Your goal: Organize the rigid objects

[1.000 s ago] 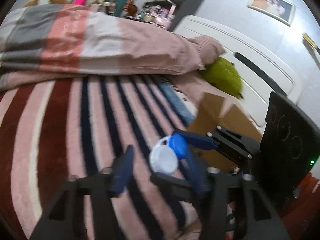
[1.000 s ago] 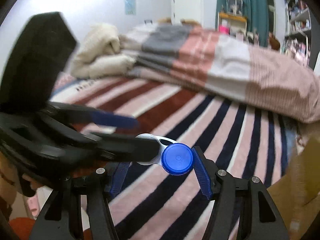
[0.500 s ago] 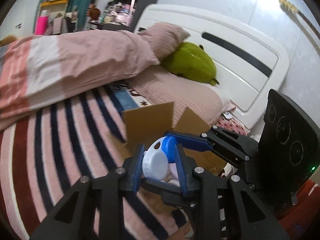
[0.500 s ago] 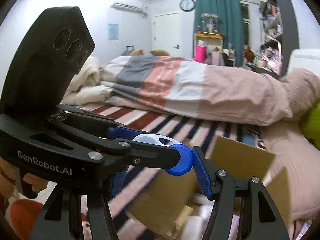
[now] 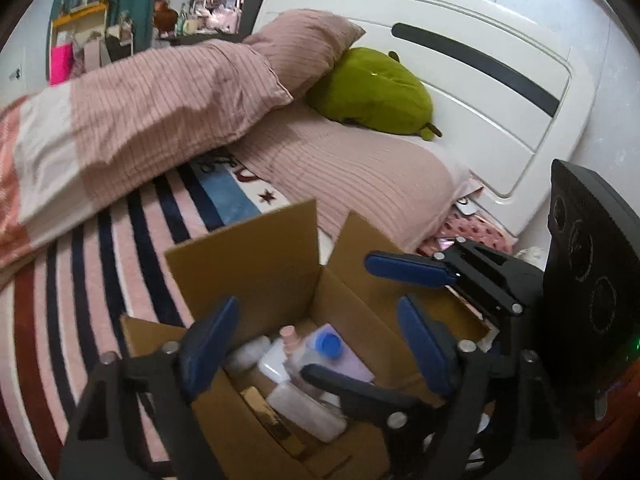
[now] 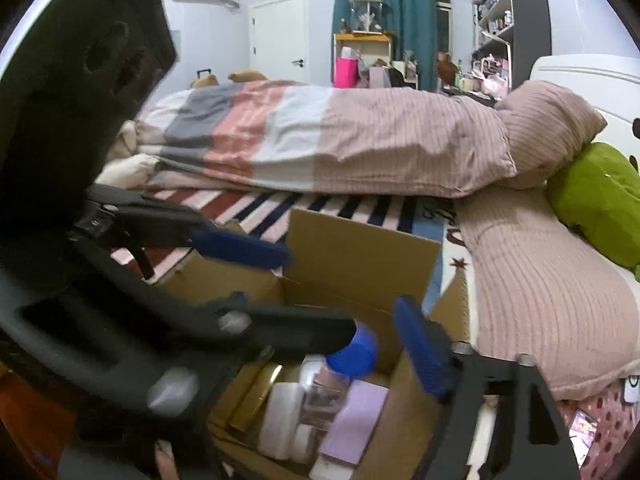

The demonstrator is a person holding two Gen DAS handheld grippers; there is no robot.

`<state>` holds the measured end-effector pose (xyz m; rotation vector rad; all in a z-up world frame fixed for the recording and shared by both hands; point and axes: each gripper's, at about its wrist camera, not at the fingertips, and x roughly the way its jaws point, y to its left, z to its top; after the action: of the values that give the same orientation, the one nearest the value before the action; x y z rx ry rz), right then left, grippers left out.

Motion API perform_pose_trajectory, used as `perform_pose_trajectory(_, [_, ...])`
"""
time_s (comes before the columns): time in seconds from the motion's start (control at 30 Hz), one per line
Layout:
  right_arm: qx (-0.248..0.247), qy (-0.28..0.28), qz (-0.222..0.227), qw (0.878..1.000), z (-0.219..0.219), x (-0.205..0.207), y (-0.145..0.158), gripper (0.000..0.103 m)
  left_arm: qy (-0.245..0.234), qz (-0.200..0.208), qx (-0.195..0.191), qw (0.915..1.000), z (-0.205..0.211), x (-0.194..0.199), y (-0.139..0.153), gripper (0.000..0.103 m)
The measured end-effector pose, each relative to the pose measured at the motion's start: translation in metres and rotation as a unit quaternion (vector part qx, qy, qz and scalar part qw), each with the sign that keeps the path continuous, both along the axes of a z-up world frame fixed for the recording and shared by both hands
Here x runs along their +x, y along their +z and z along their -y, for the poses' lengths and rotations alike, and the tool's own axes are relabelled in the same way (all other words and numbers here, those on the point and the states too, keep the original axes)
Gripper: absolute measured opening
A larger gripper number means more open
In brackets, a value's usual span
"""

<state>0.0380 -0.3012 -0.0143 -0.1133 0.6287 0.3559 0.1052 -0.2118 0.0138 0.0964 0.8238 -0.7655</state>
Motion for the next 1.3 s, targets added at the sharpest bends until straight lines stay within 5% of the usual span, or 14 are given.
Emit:
perform_pose_trajectory(0.3, [0.011,0.003,-0.002,1.0,0.005,-0.003,-0.003,0.081,0.066,0.052,0.021,0.9962,-0.028,-0.015,0.008,0.098])
perform_pose_trajectory(0.47, [0.031,0.012,0.024,0.999,-0.003,-0.007,0.002,0.082,0.147,0.124,0.025,0.9809,-0.063,-0.038,0.025,0.101])
perform_pose_trajectory(0.77, [0.06,0.075,0.079,0.992,-0.027,-0.024,0.015,0.095,0.285,0.181,-0.003,0.9411,-0.138,-0.068,0.032,0.102])
perform_pose_trajectory(0.97, [0.085,0.09,0.119,0.985,-0.039,-0.037,0.022,0.096,0.316,0.181,-0.006,0.9313,-0.16,-0.072,0.015,0.102])
perform_pose_trajectory(1.3, [0.095,0.082,0.12,0.985,-0.046,-0.034,0.02,0.096,0.333,0.193,-0.004,0.9229,-0.168,-0.079,0.011,0.102])
